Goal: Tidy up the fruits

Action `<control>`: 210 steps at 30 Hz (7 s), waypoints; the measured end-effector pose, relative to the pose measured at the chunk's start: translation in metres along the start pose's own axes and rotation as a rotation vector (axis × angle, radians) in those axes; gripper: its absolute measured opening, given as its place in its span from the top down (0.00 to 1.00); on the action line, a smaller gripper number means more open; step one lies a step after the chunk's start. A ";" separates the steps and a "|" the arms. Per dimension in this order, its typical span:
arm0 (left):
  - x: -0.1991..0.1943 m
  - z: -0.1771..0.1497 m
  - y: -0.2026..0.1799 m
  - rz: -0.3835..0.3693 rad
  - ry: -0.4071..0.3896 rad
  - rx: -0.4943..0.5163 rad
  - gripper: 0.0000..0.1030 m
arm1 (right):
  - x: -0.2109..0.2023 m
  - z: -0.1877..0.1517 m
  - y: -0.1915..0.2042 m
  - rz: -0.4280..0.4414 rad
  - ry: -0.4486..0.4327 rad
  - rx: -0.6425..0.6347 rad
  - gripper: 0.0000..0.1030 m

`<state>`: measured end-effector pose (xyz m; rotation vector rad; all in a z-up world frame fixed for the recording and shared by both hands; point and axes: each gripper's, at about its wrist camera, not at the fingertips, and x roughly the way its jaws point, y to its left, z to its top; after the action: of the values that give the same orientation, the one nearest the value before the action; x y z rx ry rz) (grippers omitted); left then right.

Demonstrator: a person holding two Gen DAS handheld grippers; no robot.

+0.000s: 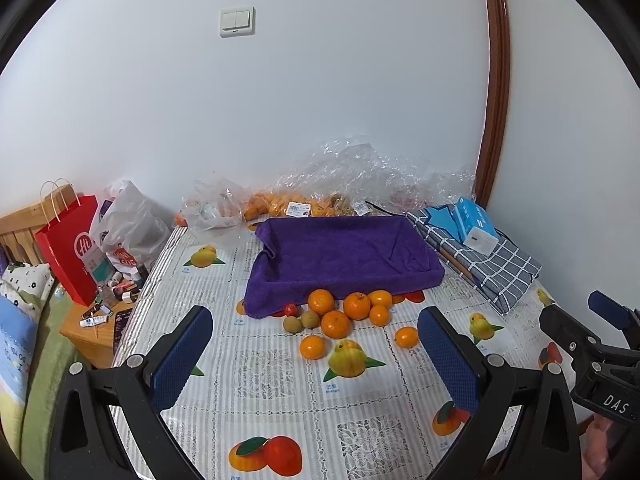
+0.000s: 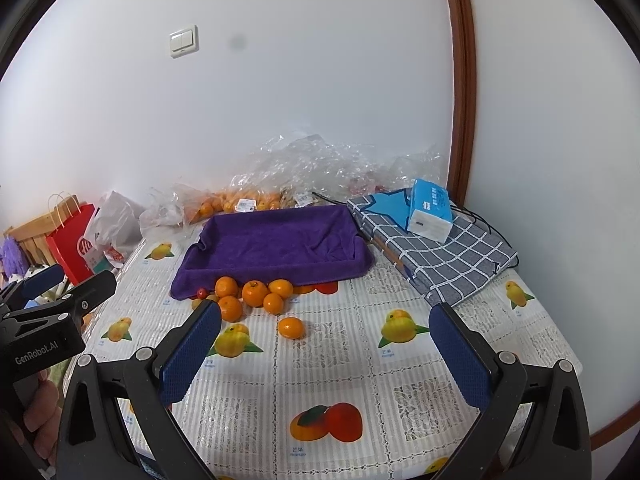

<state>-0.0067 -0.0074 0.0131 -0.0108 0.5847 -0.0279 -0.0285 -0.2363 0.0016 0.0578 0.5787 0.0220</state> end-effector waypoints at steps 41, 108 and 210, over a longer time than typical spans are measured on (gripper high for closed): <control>-0.007 -0.008 0.005 -0.024 -0.030 -0.017 0.00 | 0.005 -0.003 0.008 0.014 0.012 -0.016 0.00; 0.196 -0.072 0.045 -0.195 0.276 -0.056 0.20 | 0.221 -0.072 0.012 0.129 0.308 -0.047 0.65; 0.311 0.048 0.025 -0.229 0.125 -0.143 0.68 | 0.347 0.061 -0.012 0.062 0.159 -0.047 0.65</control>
<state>0.2793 0.0087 -0.1184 -0.2166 0.7068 -0.2108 0.2951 -0.2381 -0.1378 0.0286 0.7351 0.1007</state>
